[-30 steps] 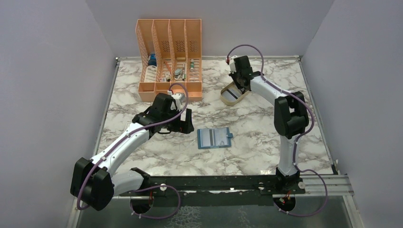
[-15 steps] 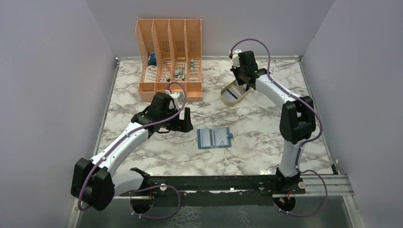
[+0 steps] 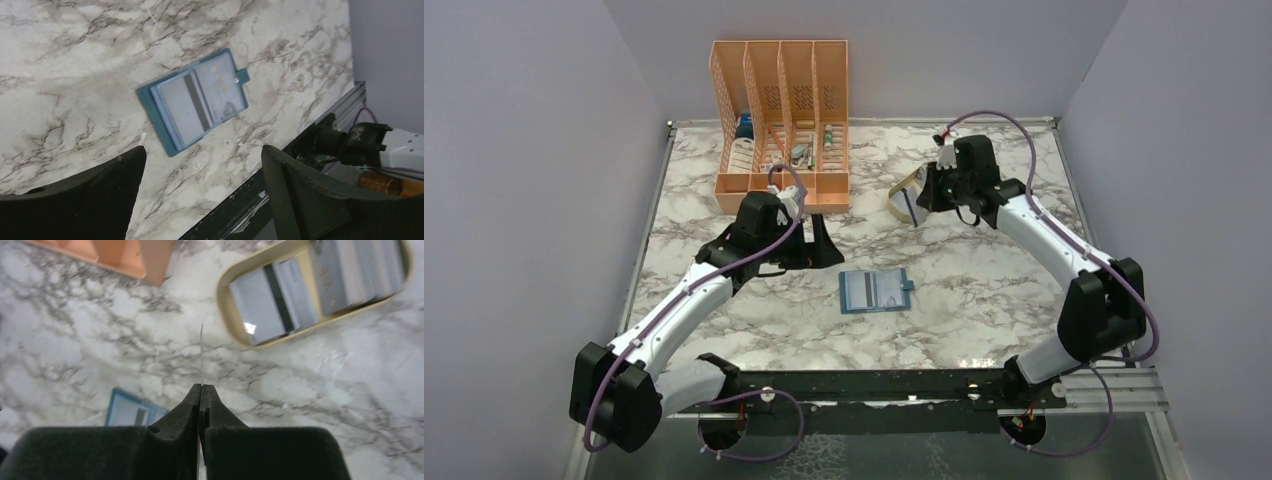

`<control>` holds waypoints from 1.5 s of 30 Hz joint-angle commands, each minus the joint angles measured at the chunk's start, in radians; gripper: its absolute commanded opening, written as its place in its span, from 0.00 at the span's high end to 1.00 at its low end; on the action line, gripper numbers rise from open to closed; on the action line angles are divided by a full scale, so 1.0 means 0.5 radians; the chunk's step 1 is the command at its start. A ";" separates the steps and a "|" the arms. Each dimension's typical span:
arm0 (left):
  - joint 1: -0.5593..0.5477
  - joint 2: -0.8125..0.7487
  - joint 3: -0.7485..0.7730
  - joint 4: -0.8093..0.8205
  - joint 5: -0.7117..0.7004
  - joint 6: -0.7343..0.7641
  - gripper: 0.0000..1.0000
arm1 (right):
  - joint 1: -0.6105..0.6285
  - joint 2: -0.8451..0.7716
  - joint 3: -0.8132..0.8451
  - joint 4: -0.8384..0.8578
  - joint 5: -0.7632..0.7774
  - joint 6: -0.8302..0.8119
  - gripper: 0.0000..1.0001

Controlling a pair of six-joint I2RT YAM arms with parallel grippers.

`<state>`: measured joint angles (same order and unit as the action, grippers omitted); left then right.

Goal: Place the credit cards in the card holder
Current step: Pick up the credit card from the storage box.

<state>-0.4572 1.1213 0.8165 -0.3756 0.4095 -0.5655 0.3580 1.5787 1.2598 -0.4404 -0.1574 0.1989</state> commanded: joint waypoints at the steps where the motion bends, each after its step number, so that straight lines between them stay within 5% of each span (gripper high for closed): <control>1: 0.012 -0.075 0.002 0.299 0.165 -0.310 0.14 | 0.000 -0.276 -0.309 0.288 -0.485 0.364 0.99; 11: -0.002 -0.010 -0.201 0.982 0.455 -0.894 0.35 | 0.002 -0.831 -1.220 1.402 -1.220 1.354 0.99; 21: -0.117 0.082 -0.319 1.469 0.534 -1.172 0.50 | 0.007 -0.980 -1.523 1.955 -1.229 1.894 0.99; 33: -0.237 0.261 -0.326 1.757 0.560 -1.314 0.66 | 0.070 -0.931 -1.584 2.126 -1.218 2.022 0.99; 38: -0.251 0.246 -0.356 1.788 0.523 -1.333 1.00 | 0.090 -0.901 -1.607 2.097 -1.202 1.988 0.99; 45: -0.251 0.261 -0.407 1.788 0.489 -1.306 1.00 | 0.091 -0.930 -1.594 1.902 -1.167 1.845 0.92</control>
<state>-0.5777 1.2491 0.6319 0.4812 0.6624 -1.2251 0.3916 1.1275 0.4522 0.5682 -0.7441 1.1851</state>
